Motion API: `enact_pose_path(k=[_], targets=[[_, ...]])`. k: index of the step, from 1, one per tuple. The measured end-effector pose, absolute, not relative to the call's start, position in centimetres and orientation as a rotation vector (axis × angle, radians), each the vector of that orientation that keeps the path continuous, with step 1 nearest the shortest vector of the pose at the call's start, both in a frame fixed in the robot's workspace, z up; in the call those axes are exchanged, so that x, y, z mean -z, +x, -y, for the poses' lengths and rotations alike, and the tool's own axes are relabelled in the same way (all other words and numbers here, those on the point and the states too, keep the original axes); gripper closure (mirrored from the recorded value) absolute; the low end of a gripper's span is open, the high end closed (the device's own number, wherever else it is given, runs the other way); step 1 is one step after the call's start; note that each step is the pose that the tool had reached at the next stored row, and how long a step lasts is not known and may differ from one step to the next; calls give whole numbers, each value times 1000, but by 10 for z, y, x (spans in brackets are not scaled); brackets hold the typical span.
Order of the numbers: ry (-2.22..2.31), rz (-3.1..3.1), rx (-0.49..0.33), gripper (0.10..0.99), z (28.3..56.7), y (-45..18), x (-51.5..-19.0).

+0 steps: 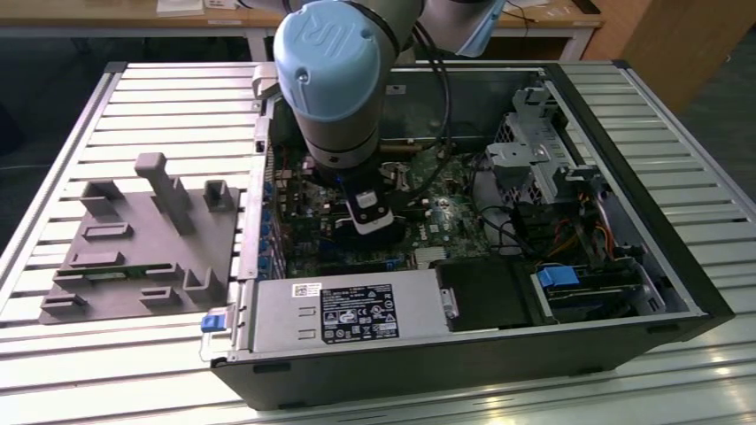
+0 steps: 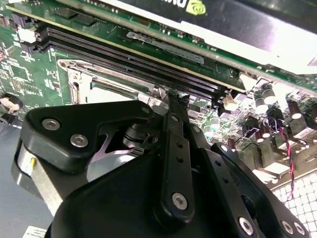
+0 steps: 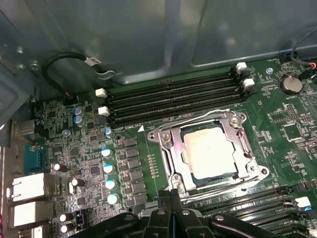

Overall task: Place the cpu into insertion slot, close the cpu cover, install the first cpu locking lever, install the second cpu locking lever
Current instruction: 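Install the second cpu locking lever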

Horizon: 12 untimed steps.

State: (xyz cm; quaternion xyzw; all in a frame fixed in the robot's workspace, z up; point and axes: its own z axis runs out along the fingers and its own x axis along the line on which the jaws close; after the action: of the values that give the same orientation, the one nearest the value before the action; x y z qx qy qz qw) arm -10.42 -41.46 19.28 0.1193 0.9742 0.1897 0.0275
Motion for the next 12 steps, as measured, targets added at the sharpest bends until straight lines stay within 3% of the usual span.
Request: enact_pose_path(k=[12], targets=[[369, -3005, -611, 980, 413, -106, -190]])
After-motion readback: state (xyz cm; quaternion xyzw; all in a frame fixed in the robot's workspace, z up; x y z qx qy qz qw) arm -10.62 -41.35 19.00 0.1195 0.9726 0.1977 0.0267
